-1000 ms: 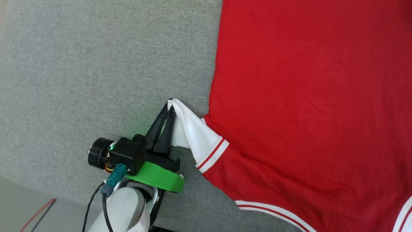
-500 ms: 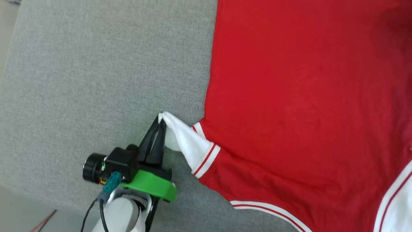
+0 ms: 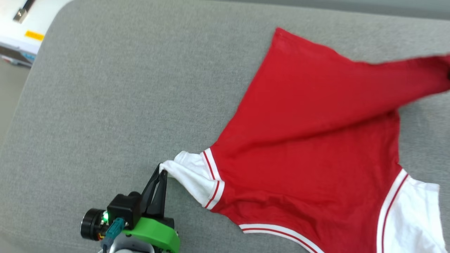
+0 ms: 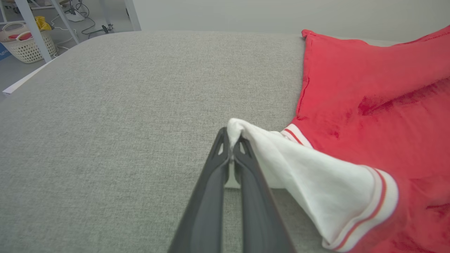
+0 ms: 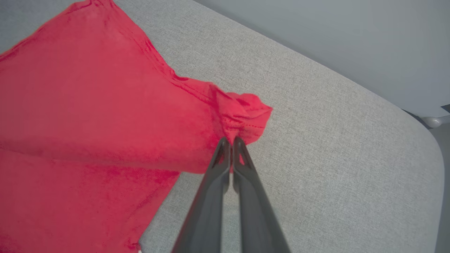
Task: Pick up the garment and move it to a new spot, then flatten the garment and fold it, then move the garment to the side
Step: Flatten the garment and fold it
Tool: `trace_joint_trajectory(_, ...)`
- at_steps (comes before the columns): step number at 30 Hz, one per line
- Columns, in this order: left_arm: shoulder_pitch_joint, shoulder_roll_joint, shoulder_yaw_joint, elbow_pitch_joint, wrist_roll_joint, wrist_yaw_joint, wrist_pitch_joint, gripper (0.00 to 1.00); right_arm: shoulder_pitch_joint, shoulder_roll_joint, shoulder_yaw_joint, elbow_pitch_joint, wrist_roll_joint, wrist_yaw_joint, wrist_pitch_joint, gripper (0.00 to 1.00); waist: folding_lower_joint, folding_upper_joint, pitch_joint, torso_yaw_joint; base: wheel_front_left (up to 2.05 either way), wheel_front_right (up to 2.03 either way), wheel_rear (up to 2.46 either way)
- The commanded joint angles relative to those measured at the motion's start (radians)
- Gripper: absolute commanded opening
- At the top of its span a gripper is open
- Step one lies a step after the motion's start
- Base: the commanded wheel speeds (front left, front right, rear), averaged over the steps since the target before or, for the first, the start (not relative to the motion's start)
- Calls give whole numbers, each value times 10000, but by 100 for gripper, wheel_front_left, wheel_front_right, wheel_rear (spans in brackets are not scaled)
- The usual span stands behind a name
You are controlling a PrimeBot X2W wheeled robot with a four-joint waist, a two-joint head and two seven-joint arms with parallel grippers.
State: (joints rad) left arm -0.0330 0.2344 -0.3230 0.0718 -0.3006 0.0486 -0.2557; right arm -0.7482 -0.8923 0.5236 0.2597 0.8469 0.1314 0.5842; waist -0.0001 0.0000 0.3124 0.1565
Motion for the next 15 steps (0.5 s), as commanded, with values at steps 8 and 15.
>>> trace_joint_trajectory(8, 882, 203, 176, -133, -248, 329, -5, 0, 4694, -760, -1565, -1033, 921, -7, -722, 0, 1, 0, -1539, -984, 0, 0, 0)
trace_joint_trajectory(15, 1092, 313, 223, -272, -318, 424, 35, 0, 7707, 21, -3035, -1258, 949, -7, -553, 0, 1, 0, -1653, -1158, 0, 0, 0)
